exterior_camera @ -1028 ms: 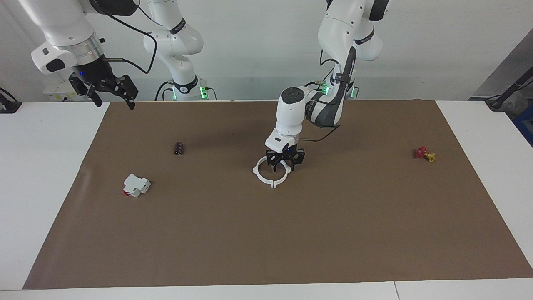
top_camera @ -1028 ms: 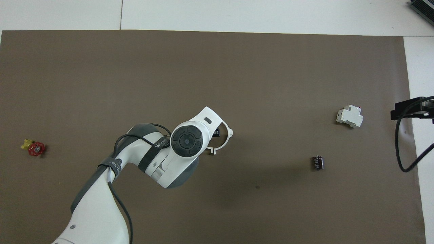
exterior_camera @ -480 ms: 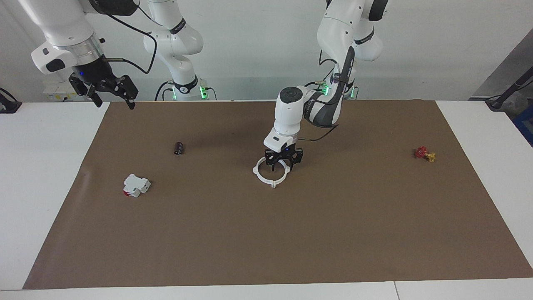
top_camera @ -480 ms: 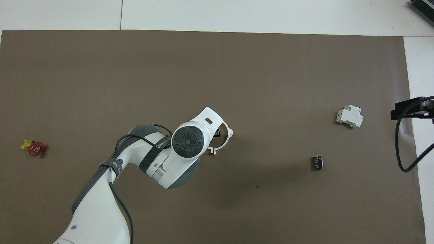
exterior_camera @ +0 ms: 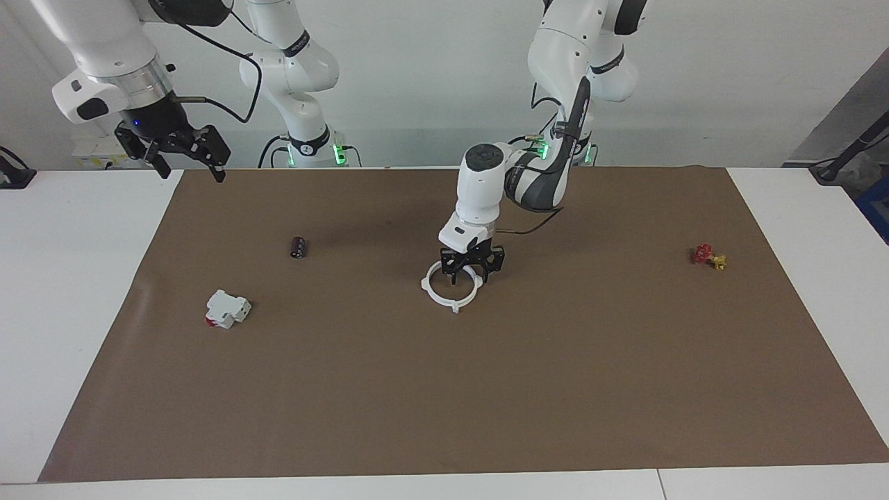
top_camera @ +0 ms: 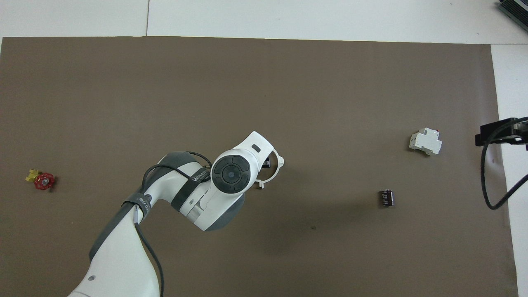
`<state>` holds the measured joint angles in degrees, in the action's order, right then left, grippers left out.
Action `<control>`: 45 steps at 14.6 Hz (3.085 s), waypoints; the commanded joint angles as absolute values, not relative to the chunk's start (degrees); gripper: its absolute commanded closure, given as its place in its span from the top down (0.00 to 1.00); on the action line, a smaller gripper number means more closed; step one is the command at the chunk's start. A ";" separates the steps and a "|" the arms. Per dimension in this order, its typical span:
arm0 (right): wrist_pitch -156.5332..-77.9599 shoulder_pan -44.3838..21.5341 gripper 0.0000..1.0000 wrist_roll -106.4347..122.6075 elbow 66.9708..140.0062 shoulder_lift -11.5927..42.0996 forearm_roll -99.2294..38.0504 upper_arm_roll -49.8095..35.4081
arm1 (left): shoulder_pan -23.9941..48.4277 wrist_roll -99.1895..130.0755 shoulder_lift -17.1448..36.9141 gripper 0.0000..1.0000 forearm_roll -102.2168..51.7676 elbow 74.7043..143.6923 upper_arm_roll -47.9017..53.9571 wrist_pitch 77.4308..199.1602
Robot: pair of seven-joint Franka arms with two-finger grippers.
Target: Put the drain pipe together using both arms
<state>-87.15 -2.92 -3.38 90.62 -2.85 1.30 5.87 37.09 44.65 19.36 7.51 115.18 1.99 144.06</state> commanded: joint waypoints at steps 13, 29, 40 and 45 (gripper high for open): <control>-86.66 -2.90 1.00 -3.78 91.05 -3.69 0.70 5.80 | 23.40 20.51 3.79 1.00 7.21 115.49 1.23 118.68; -86.66 -2.90 1.00 -3.69 91.05 -3.69 0.70 5.89 | 0.18 -13.71 0.88 1.00 -0.97 89.67 0.79 94.32; -86.66 -2.90 1.00 -3.78 91.05 -3.69 0.70 5.80 | 0.26 -9.67 -0.17 1.00 -1.32 85.25 0.88 82.36; -86.66 -2.90 1.00 -3.69 91.05 -3.69 0.70 5.89 | 0.26 -7.29 -0.62 1.00 -1.49 86.22 0.88 83.32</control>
<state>-87.15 -2.92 -3.38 90.62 -2.85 1.30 5.87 0.57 -8.57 0.74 -2.11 84.77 0.47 83.13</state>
